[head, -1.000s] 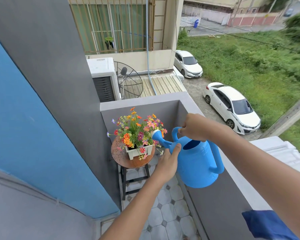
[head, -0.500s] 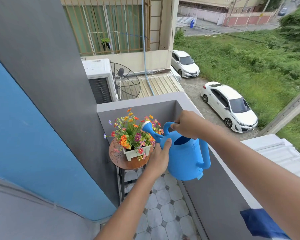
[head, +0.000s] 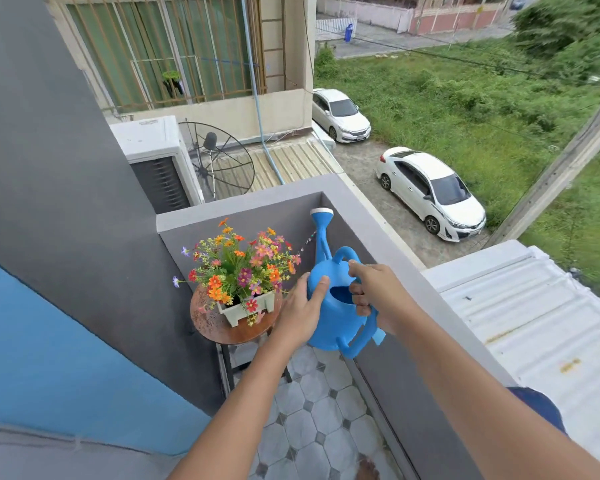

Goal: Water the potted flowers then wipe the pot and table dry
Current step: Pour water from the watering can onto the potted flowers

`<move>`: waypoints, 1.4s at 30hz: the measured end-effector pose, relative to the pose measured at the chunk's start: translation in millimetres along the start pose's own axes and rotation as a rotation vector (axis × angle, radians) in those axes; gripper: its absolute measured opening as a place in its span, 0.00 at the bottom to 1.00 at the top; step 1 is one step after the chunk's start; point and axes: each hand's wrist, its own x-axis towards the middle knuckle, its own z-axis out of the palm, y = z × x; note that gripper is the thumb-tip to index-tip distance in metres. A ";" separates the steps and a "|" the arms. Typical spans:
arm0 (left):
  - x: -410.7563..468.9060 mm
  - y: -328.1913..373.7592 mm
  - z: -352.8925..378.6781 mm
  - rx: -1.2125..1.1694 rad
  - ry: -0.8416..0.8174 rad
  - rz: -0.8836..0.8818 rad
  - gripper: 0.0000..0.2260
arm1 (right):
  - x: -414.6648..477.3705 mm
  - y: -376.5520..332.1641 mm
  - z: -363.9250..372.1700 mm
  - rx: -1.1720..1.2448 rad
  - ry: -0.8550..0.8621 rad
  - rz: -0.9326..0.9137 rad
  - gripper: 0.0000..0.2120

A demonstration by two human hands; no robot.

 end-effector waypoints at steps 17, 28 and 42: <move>73.6 48.4 217.1 0.078 -0.526 0.089 0.14 | 9.8 61.4 -153.1 0.652 0.558 0.154 0.17; 145.3 46.3 274.6 0.224 -0.598 0.107 0.17 | 54.7 81.2 -198.6 0.727 0.529 0.149 0.15; 142.1 43.1 273.7 0.203 -0.542 0.145 0.21 | 12.8 215.6 -273.4 -0.677 0.508 0.359 0.22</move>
